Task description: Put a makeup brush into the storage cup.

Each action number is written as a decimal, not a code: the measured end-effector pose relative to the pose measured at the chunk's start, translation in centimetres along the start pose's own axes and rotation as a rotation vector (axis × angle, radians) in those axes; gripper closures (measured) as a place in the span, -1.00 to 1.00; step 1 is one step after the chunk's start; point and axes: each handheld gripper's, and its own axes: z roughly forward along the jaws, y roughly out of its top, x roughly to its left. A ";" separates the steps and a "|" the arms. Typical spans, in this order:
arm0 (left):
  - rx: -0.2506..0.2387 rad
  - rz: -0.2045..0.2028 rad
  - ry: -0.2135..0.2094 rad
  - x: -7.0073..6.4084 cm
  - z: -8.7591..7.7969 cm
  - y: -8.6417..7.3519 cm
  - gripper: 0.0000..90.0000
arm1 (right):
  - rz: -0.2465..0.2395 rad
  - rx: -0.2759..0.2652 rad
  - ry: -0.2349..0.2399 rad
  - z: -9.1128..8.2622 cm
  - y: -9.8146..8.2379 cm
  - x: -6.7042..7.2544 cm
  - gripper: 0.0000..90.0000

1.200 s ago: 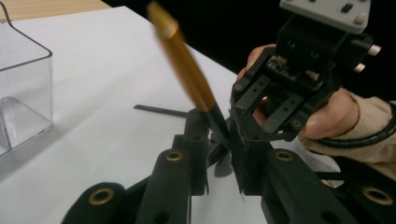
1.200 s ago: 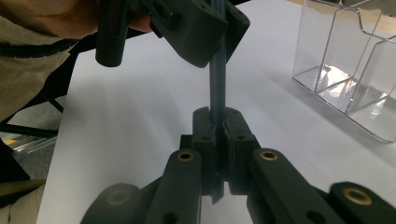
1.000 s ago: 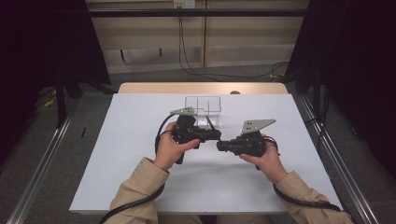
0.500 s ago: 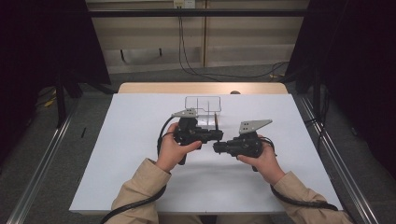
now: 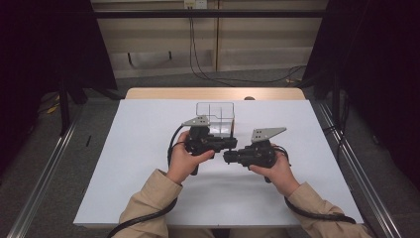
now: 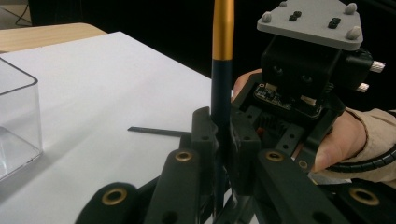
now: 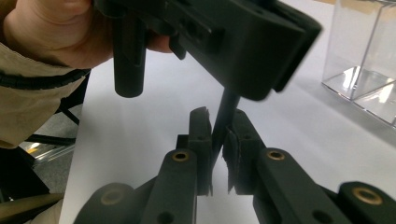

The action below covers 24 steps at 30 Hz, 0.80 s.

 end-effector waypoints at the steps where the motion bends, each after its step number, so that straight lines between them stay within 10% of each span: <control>1: -0.002 0.001 -0.002 0.0 0.0 0.0 0.85 | 0.000 -0.003 0.002 0.1 0.0 0.1 0.79; 8: -0.001 0.010 0.008 0.0 -0.2 0.0 0.85 | 0.002 -0.010 0.007 0.1 0.0 0.1 0.69; 24: -0.026 0.021 0.059 0.4 -1.8 0.2 0.85 | -0.025 -0.121 -0.036 -2.4 0.3 -0.8 -0.50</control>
